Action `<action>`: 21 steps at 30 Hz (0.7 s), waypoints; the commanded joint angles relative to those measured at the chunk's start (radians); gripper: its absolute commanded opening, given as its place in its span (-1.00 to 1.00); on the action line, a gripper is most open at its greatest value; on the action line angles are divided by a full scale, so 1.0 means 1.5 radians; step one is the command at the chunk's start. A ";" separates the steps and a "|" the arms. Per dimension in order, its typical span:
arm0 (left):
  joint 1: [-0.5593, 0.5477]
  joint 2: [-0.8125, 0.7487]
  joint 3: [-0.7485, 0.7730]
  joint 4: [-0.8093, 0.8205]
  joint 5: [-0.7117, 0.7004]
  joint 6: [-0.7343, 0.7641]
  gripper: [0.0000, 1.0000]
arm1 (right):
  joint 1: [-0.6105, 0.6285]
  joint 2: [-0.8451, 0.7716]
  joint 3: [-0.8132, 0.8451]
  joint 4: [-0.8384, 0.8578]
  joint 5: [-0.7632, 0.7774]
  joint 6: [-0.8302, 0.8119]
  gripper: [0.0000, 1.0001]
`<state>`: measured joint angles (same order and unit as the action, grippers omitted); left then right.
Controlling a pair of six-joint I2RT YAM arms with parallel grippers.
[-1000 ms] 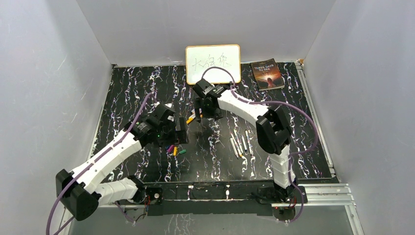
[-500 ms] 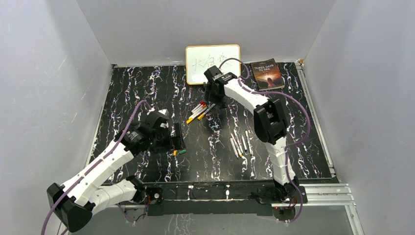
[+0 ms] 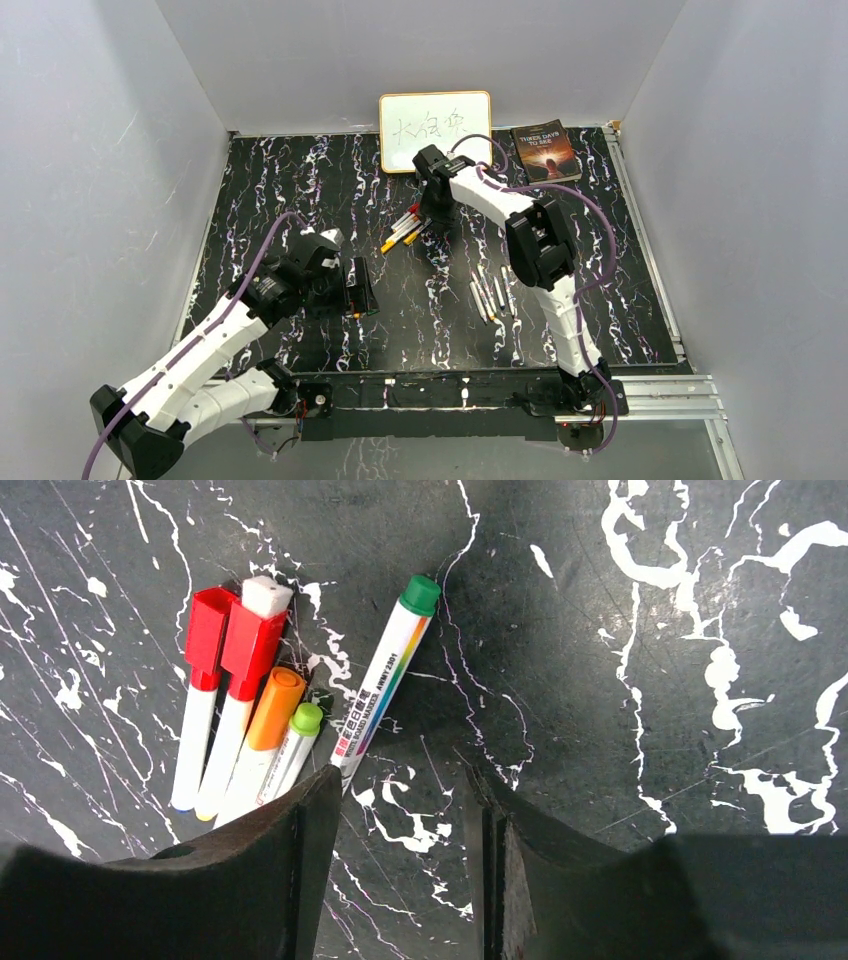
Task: Open the pen caps
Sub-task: Pick up the pen from the center of the board.
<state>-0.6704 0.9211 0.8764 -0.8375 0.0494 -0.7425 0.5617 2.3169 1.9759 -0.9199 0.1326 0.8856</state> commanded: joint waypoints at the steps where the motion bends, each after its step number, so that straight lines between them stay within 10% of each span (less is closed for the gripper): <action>1: 0.003 -0.016 -0.009 -0.010 0.016 0.011 0.97 | -0.002 0.020 0.026 0.000 0.018 0.032 -0.10; 8: 0.003 -0.036 -0.018 -0.013 0.017 0.029 0.97 | -0.002 0.094 0.079 -0.100 0.091 0.048 -0.34; 9: 0.003 -0.037 -0.022 -0.015 0.018 0.037 0.97 | -0.002 0.091 0.050 -0.099 0.083 0.041 -0.61; 21: 0.003 -0.013 0.030 -0.048 0.049 0.072 0.97 | 0.008 0.008 -0.153 -0.009 0.049 -0.093 -0.77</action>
<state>-0.6704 0.8967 0.8650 -0.8593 0.1066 -0.6598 0.5663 2.2765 1.8545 -0.8616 0.2073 0.8505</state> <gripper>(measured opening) 0.983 0.131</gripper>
